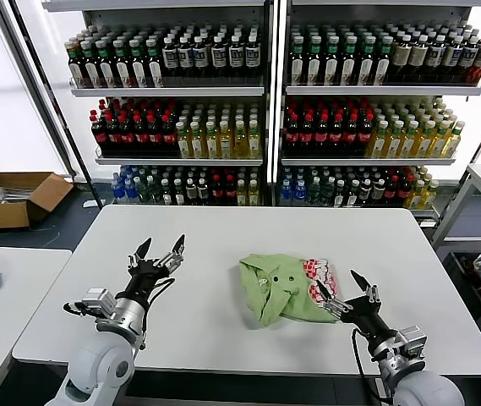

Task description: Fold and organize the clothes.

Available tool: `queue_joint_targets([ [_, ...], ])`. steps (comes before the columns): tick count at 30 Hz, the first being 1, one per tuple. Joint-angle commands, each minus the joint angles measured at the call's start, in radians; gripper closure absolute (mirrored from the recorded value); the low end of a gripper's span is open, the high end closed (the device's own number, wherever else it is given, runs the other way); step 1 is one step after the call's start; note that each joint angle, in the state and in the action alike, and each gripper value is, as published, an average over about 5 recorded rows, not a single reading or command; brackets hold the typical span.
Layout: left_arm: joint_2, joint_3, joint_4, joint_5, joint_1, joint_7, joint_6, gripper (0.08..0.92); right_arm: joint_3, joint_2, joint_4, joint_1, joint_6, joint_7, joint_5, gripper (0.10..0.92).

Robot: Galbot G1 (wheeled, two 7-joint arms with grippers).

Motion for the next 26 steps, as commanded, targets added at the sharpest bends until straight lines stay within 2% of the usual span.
queue_joint_targets([
  [1, 0.001, -0.008, 0.0, 0.005, 0.008, 0.009, -0.001, 0.177, 0.038, 0.004, 0.016, -0.035, 0.005, -0.024, -0.002, 0.203],
  [9, -0.018, -0.048, -0.014, 0.083, 0.044, 0.061, -0.017, 0.177, 0.07, 0.033, 0.033, -0.049, 0.004, -0.05, 0.004, 0.203],
  [21, -0.037, -0.14, -0.076, 0.191, 0.165, 0.167, -0.053, 0.177, 0.092, 0.097, 0.056, -0.074, 0.015, -0.099, -0.039, 0.203],
  [26, -0.039, -0.15, -0.08, 0.187, 0.171, 0.176, -0.053, 0.177, 0.089, 0.095, 0.059, -0.068, 0.014, -0.103, -0.05, 0.203],
])
